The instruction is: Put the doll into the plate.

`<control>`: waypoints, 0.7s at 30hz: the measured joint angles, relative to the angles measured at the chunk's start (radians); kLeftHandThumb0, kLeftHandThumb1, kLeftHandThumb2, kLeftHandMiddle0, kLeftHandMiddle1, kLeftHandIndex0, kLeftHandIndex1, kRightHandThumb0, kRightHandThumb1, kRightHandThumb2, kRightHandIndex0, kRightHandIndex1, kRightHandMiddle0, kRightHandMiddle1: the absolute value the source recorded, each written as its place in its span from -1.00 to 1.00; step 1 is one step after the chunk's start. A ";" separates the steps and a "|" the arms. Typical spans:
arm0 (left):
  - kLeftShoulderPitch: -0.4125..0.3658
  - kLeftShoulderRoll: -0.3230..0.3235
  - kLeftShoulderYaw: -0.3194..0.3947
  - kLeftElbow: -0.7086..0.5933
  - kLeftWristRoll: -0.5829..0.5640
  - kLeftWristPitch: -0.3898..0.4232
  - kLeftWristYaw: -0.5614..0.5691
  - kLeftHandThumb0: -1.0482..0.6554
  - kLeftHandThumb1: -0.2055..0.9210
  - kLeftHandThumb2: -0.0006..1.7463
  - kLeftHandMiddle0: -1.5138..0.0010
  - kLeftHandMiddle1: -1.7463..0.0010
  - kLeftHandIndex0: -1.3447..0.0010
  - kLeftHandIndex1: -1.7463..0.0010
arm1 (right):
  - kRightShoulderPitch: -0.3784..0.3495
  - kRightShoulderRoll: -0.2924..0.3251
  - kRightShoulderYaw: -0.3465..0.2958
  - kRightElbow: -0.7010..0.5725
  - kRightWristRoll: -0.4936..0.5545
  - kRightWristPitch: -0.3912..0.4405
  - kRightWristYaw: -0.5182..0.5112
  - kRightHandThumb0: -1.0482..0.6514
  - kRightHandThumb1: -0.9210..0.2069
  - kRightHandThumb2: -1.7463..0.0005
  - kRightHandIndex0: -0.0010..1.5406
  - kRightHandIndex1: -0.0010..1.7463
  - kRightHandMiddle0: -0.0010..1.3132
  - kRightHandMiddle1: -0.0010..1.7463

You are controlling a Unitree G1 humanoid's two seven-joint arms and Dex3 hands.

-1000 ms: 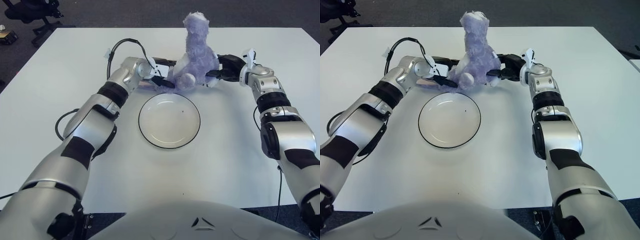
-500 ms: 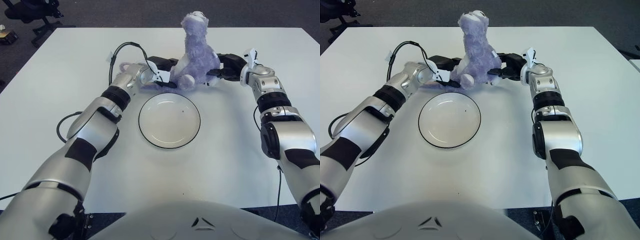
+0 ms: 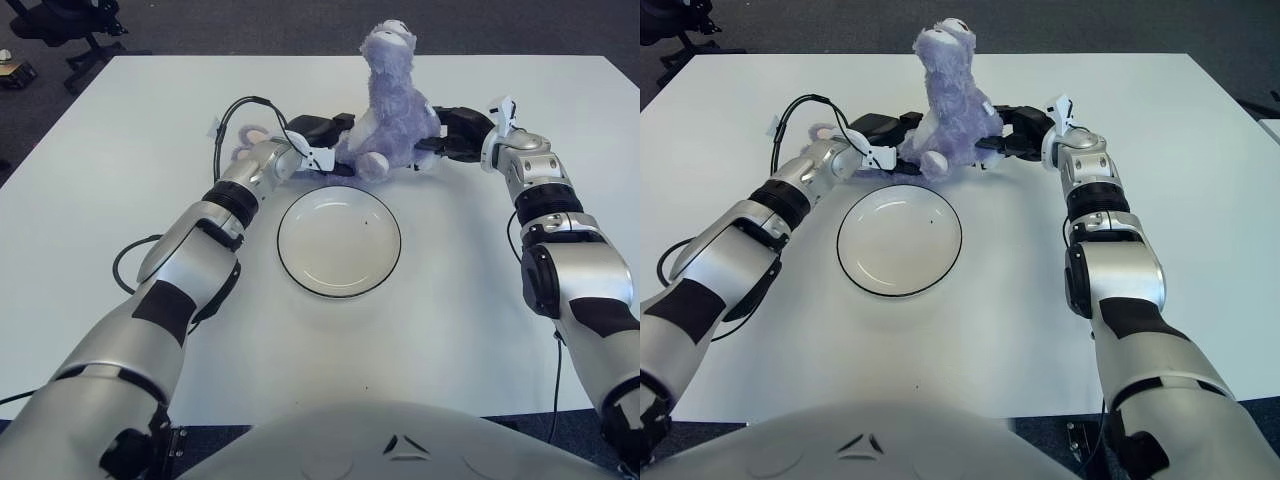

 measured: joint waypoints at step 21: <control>-0.006 -0.023 0.065 0.056 -0.056 0.004 -0.012 0.30 -0.02 0.21 -0.22 -1.00 -0.05 -1.00 | 0.006 0.002 -0.022 -0.037 0.034 0.064 -0.018 -0.43 -1.00 0.38 -0.13 0.63 -0.51 0.62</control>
